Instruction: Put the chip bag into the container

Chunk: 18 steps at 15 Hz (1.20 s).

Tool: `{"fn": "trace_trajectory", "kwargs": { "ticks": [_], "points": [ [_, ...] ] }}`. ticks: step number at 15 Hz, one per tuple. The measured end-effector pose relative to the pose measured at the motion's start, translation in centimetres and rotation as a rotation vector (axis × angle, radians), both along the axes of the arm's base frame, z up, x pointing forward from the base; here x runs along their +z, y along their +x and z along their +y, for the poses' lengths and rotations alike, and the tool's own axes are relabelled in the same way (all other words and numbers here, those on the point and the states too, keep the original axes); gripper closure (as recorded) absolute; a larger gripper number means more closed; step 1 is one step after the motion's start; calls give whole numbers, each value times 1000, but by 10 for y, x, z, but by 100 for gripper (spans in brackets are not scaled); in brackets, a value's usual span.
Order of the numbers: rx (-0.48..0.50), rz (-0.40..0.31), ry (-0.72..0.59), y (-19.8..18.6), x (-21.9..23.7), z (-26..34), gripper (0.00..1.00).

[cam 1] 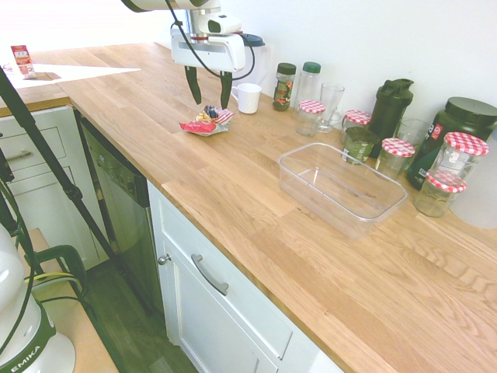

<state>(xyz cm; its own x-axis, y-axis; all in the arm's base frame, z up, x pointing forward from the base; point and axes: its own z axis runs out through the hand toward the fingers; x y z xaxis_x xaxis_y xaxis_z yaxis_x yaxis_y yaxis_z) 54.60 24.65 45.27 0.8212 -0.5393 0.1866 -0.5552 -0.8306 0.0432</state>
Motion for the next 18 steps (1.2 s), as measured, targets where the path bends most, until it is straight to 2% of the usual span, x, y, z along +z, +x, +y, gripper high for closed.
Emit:
{"fn": "trace_trajectory", "kwargs": {
  "ticks": [7,12,13,18],
  "points": [
    [81,29,2,36,-32,79,0],
    [75,39,-24,72,-63,101,0],
    [71,45,-28,79,-71,103,100],
    [63,57,-47,93,-83,112,100]
  ]
}}
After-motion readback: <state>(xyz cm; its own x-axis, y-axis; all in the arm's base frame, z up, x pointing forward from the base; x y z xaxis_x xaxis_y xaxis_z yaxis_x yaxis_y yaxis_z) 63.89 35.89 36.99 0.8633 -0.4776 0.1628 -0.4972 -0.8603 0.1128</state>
